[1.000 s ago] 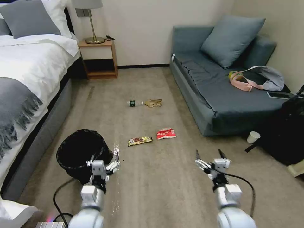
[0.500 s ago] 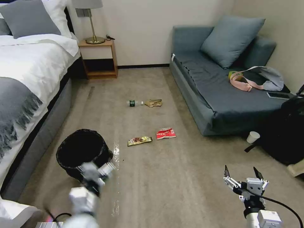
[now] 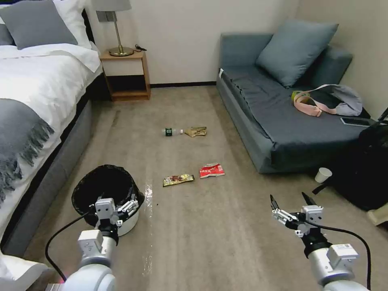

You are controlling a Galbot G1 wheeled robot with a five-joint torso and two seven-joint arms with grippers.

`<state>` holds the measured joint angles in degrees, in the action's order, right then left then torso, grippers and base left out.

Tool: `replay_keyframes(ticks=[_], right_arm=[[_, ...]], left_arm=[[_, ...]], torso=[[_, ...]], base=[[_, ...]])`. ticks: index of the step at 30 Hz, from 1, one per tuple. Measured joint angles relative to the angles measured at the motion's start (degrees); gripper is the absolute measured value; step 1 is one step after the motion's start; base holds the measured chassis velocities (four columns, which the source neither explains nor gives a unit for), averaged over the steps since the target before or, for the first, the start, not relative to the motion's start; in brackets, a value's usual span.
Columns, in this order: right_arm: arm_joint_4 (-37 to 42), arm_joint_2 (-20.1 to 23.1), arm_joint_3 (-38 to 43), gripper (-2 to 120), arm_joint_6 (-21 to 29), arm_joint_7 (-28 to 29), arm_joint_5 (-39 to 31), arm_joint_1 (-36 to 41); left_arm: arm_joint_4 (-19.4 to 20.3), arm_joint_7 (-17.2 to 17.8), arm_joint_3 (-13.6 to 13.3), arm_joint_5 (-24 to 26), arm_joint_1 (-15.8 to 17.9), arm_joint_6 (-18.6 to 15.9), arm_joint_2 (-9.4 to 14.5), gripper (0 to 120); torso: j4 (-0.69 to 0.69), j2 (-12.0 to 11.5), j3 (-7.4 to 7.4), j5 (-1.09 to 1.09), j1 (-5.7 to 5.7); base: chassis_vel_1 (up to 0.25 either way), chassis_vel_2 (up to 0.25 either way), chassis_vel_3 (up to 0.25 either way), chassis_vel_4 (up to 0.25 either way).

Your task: Pick up the trash bin, then pick up the garbage on the floor and place it into the trash bin.

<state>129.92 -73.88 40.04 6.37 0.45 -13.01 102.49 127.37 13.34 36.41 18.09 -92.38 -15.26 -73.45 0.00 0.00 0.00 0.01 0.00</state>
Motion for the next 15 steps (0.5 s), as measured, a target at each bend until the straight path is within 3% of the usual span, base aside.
replay_keyframes(ticks=[1, 5, 6, 8, 15], right_arm=[[0.0, 0.0, 0.0, 100, 0.0, 0.0, 0.0, 0.0], [-0.2, -0.1, 0.0, 100, -0.4, -0.1, 0.0, 0.0], [-0.2, -0.1, 0.0, 100, -0.4, -0.1, 0.0, 0.0], [-0.4, -0.1, -0.1, 100, -0.4, -0.2, 0.0, -0.1], [-1.3, -0.3, -1.1, 100, -0.7, -0.5, 0.6, -0.7]], left_arm=[[0.0, 0.0, 0.0, 0.0, 0.0, 0.0, 0.0, 100], [1.6, 0.9, 9.7, 9.7, 2.2, -6.5, 6.7, 100], [1.6, 0.9, 9.7, 9.7, 2.2, -6.5, 6.7, 100], [2.0, 1.3, 12.7, 12.5, 2.8, -8.4, 8.8, 100], [2.2, 1.3, 13.9, 13.9, 3.1, -9.3, 9.6, 100]], torso=[[0.00, 0.0, 0.00, 0.00, 0.00], [0.00, 0.0, 0.00, -0.03, 0.00], [0.00, 0.0, 0.00, -0.03, 0.00], [-0.01, 0.0, 0.00, 0.00, 0.00], [0.00, 0.0, 0.00, -0.01, 0.00]], base=[[0.000, 0.000, 0.000, 0.000], [0.000, 0.000, 0.000, 0.000], [0.000, 0.000, 0.000, 0.000], [0.000, 0.000, 0.000, 0.000], [0.000, 0.000, 0.000, 0.000]])
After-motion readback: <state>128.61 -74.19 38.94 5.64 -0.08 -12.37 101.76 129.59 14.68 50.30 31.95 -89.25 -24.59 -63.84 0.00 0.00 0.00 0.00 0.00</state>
